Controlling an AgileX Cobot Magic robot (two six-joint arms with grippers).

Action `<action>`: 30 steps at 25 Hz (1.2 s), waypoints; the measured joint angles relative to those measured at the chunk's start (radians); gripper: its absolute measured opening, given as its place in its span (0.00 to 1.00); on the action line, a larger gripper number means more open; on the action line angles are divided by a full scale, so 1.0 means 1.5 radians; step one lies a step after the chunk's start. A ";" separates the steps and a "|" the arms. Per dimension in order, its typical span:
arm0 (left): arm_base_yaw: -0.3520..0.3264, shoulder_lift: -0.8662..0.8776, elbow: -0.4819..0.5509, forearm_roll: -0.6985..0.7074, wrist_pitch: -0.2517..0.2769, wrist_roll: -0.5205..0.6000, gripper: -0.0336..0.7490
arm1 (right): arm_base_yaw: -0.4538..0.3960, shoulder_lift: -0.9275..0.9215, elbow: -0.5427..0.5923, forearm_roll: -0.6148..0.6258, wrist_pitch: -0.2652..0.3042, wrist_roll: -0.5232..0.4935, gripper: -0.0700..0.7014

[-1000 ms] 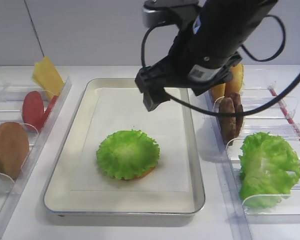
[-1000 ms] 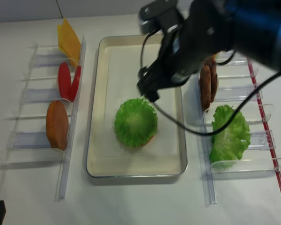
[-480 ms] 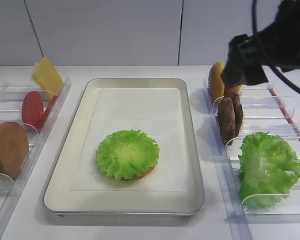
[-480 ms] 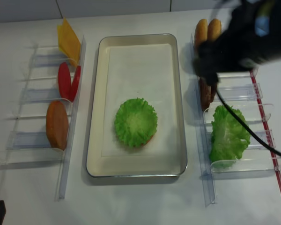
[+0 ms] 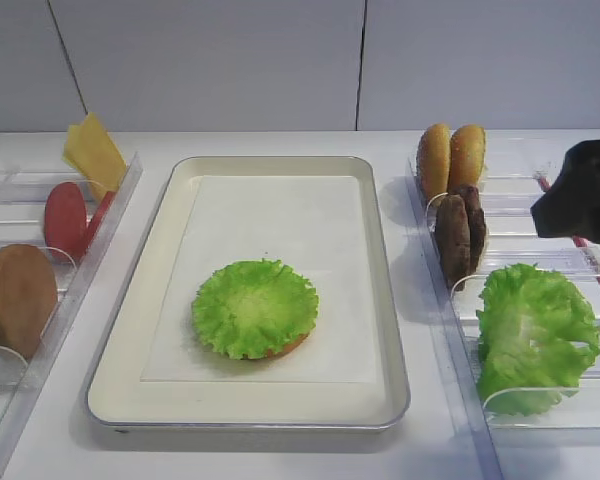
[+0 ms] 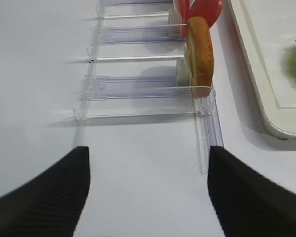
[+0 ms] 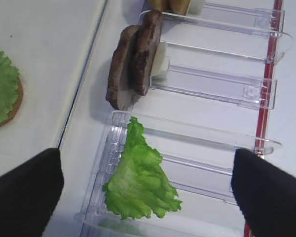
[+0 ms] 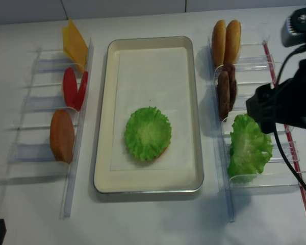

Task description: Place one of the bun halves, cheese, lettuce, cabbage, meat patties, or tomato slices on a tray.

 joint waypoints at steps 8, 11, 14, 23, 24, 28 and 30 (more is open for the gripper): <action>0.000 0.000 0.000 0.000 0.000 0.000 0.65 | -0.134 -0.065 0.048 0.170 0.004 -0.176 0.99; 0.000 0.000 0.000 0.000 0.000 0.000 0.65 | -0.178 -0.099 0.060 0.205 0.031 -0.223 0.99; 0.000 0.000 0.000 0.000 0.000 0.000 0.65 | -0.189 -0.145 0.068 0.208 0.056 -0.236 0.99; 0.000 0.000 0.000 0.000 0.000 0.000 0.65 | -0.193 -0.320 0.125 0.197 0.129 -0.232 0.99; 0.000 0.000 0.000 0.000 0.000 0.000 0.65 | -0.193 -0.340 0.130 0.191 0.142 -0.225 0.99; 0.000 0.000 0.000 0.000 0.000 0.000 0.65 | -0.193 -0.420 0.148 0.150 0.189 -0.207 0.99; 0.000 0.000 0.000 0.000 0.000 0.000 0.65 | -0.193 -0.459 0.152 0.133 0.198 -0.197 0.99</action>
